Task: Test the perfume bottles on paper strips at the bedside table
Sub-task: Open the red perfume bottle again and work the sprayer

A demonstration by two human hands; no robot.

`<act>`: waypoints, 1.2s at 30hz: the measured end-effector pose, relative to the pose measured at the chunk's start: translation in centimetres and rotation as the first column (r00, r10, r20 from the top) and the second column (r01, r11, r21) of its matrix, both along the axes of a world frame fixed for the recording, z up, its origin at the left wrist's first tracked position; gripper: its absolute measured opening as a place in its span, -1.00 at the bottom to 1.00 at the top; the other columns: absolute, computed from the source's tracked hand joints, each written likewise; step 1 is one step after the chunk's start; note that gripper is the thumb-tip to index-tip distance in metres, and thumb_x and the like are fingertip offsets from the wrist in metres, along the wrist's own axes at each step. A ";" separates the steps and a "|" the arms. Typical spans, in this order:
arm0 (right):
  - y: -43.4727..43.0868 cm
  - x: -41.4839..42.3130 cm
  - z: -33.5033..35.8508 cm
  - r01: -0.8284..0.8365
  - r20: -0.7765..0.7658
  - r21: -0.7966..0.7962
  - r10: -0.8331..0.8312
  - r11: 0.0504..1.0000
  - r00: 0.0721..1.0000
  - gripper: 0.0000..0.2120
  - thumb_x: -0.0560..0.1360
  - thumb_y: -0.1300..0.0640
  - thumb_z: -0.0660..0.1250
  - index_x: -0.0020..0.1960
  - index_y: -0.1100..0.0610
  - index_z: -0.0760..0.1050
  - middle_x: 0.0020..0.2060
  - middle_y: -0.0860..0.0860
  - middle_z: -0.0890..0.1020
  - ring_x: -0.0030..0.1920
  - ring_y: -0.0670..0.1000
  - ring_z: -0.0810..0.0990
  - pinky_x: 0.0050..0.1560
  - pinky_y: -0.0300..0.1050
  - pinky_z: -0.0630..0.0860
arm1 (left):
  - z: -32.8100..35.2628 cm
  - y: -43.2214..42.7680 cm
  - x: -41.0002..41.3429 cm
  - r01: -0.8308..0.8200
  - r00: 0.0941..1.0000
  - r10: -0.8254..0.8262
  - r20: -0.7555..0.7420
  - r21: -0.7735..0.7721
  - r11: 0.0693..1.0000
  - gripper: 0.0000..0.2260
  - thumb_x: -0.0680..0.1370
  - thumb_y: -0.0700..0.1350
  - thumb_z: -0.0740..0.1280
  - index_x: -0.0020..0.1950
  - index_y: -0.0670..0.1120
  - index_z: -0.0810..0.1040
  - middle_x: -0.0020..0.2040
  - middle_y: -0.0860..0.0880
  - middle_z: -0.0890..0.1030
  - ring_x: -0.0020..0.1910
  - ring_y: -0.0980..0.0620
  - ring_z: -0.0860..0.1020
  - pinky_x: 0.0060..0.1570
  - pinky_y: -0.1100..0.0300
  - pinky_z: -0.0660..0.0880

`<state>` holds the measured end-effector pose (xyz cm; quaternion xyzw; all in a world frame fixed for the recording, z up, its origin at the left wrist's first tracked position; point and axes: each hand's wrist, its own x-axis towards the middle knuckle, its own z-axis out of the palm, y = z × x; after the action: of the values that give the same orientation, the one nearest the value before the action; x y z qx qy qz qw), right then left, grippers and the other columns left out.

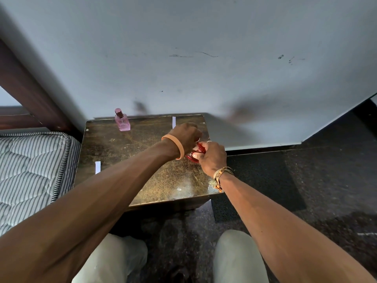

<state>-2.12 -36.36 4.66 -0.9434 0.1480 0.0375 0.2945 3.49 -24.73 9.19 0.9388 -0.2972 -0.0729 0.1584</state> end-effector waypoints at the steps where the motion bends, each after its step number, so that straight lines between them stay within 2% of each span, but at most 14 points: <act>1: 0.0 0.0 0.0 0.002 0.002 0.004 -0.002 1.000 1.000 -0.68 0.46 0.18 0.48 0.21 0.12 0.61 0.02 0.08 0.69 0.05 0.08 0.65 0.06 -0.11 0.57 | -0.1 0.1 0.0 -0.048 0.998 0.048 -0.029 -0.026 0.998 -0.66 0.46 -0.12 0.43 0.23 -0.06 0.57 0.13 -0.07 0.62 0.12 -0.09 0.57 0.05 0.09 0.52; 3: 0.0 0.1 -0.1 0.005 0.011 0.009 -0.005 1.000 1.000 -0.71 0.47 0.19 0.46 0.19 0.14 0.61 0.02 0.10 0.69 0.05 0.09 0.66 0.06 -0.09 0.59 | -0.5 0.2 -0.1 -0.177 0.982 0.168 -0.083 -0.117 0.977 -0.63 0.39 -0.02 0.50 0.17 -0.02 0.60 0.04 -0.04 0.67 0.05 -0.06 0.60 0.02 0.11 0.54; 5: 0.1 0.0 0.0 -0.004 0.007 0.004 0.004 1.000 1.000 -0.66 0.47 0.22 0.46 0.24 0.12 0.59 0.06 0.11 0.68 0.07 0.10 0.65 0.10 -0.09 0.58 | -0.9 0.2 -0.2 -0.214 0.976 0.207 -0.067 -0.114 0.970 -0.82 0.40 -0.02 0.47 -0.05 -0.05 0.65 -0.09 -0.03 0.67 -0.07 -0.05 0.61 -0.10 0.16 0.52; 6: 0.1 0.0 0.1 -0.014 0.006 -0.004 0.014 1.000 1.000 -0.64 0.47 0.22 0.46 0.26 0.11 0.58 0.07 0.10 0.68 0.08 0.09 0.65 0.11 -0.10 0.56 | -1.0 0.2 -0.2 -0.194 0.981 0.190 -0.045 -0.091 0.977 -0.86 0.41 -0.05 0.45 -0.09 -0.09 0.65 -0.11 -0.05 0.66 -0.08 -0.06 0.60 -0.10 0.14 0.52; 10: -0.1 0.1 -0.1 -0.006 -0.005 0.000 0.006 1.000 1.000 -0.62 0.47 0.19 0.46 0.28 0.11 0.57 0.09 0.08 0.67 0.09 0.07 0.64 0.10 -0.16 0.53 | -0.5 0.1 0.3 -0.086 0.995 0.084 -0.056 -0.032 0.996 -0.82 0.45 -0.16 0.42 0.04 -0.11 0.65 0.02 -0.05 0.61 0.00 -0.06 0.56 -0.07 0.16 0.49; 12: -0.1 0.2 0.0 0.010 -0.011 0.014 -0.010 1.000 1.000 -0.64 0.47 0.20 0.46 0.26 0.12 0.57 0.09 0.09 0.67 0.10 0.07 0.64 0.10 -0.15 0.54 | -0.3 0.0 0.3 -0.096 0.994 0.094 -0.052 -0.047 0.994 -0.77 0.44 -0.13 0.45 0.08 -0.09 0.64 0.05 -0.05 0.63 0.04 -0.05 0.58 -0.03 0.15 0.51; 15: -0.1 0.1 0.0 0.004 0.006 0.015 -0.004 1.000 1.000 -0.66 0.47 0.21 0.46 0.24 0.14 0.59 0.06 0.11 0.68 0.09 0.09 0.64 0.10 -0.11 0.55 | -1.0 0.3 0.0 -0.204 0.978 0.198 -0.061 -0.124 0.971 -0.80 0.39 -0.03 0.49 -0.03 -0.06 0.66 -0.05 -0.02 0.68 -0.04 -0.03 0.61 -0.10 0.20 0.48; 17: 0.0 0.0 0.0 -0.019 0.010 -0.004 0.019 1.000 1.000 -0.64 0.47 0.18 0.46 0.26 0.11 0.58 0.05 0.10 0.68 0.09 0.09 0.64 0.12 -0.10 0.54 | -1.4 0.4 -0.2 -0.206 0.978 0.202 -0.049 -0.109 0.972 -0.87 0.41 -0.07 0.45 -0.11 -0.10 0.65 -0.09 -0.05 0.66 -0.08 -0.06 0.60 -0.08 0.16 0.51; 19: 0.0 0.1 -0.2 -0.023 0.010 0.000 0.023 1.000 1.000 -0.65 0.46 0.18 0.48 0.24 0.09 0.59 0.04 0.08 0.69 0.08 0.09 0.65 0.13 -0.09 0.55 | -1.1 0.4 0.0 -0.142 0.989 0.139 -0.050 -0.058 0.988 -0.83 0.44 -0.11 0.41 -0.02 -0.14 0.66 -0.02 -0.08 0.63 -0.03 -0.09 0.58 -0.02 0.06 0.54; 23: -0.2 0.2 -0.1 -0.009 -0.002 0.012 0.009 1.000 1.000 -0.68 0.45 0.18 0.48 0.20 0.10 0.61 0.02 0.08 0.69 0.06 0.08 0.65 0.12 -0.10 0.55 | 0.1 -0.1 0.4 -0.038 0.999 0.038 -0.034 0.012 0.999 -0.80 0.50 -0.13 0.36 0.09 -0.14 0.63 0.09 -0.09 0.57 0.06 -0.10 0.55 -0.03 0.12 0.48; 27: -0.1 0.1 -0.2 -0.021 0.016 -0.014 0.021 1.000 1.000 -0.69 0.46 0.22 0.46 0.21 0.12 0.61 0.04 0.08 0.69 0.07 0.09 0.65 0.14 -0.07 0.57 | -0.4 -0.1 0.1 -0.094 0.996 0.094 -0.003 0.018 0.995 -0.83 0.46 0.01 0.41 -0.11 -0.09 0.61 -0.02 -0.06 0.62 -0.02 -0.10 0.57 -0.11 0.13 0.47; 30: -0.1 0.1 -0.3 -0.034 0.008 -0.025 0.034 0.999 0.999 -0.66 0.46 0.22 0.47 0.22 0.09 0.60 0.06 0.06 0.69 0.08 0.07 0.65 0.17 -0.10 0.55 | -0.1 -0.3 0.0 0.003 0.999 -0.005 0.034 0.061 0.998 -0.82 0.51 -0.12 0.34 0.07 -0.08 0.65 0.07 -0.06 0.58 0.06 -0.09 0.56 -0.04 0.09 0.48; 33: -0.2 0.2 -0.3 -0.030 0.004 -0.009 0.030 0.999 1.000 -0.65 0.46 0.21 0.46 0.24 0.10 0.59 0.08 0.06 0.68 0.10 0.06 0.64 0.17 -0.13 0.52 | 0.3 -0.5 -0.1 0.084 0.995 -0.086 0.042 0.049 0.995 -0.78 0.55 -0.18 0.27 0.15 -0.07 0.62 0.09 -0.06 0.59 0.08 -0.07 0.57 -0.04 0.11 0.50; 36: -0.2 0.2 -0.2 -0.024 0.019 -0.007 0.024 1.000 1.000 -0.67 0.47 0.21 0.46 0.23 0.11 0.60 0.07 0.08 0.69 0.09 0.07 0.65 0.15 -0.09 0.57 | -0.2 -0.2 0.0 -0.034 0.999 0.035 0.028 -0.015 0.999 -0.75 0.49 -0.07 0.39 0.15 -0.06 0.61 0.08 -0.03 0.63 0.06 -0.05 0.59 -0.05 0.16 0.48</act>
<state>-1.89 -36.53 4.44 -0.9464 0.1340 0.0316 0.2920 3.47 -24.91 9.01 0.9435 -0.2838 -0.0546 0.1622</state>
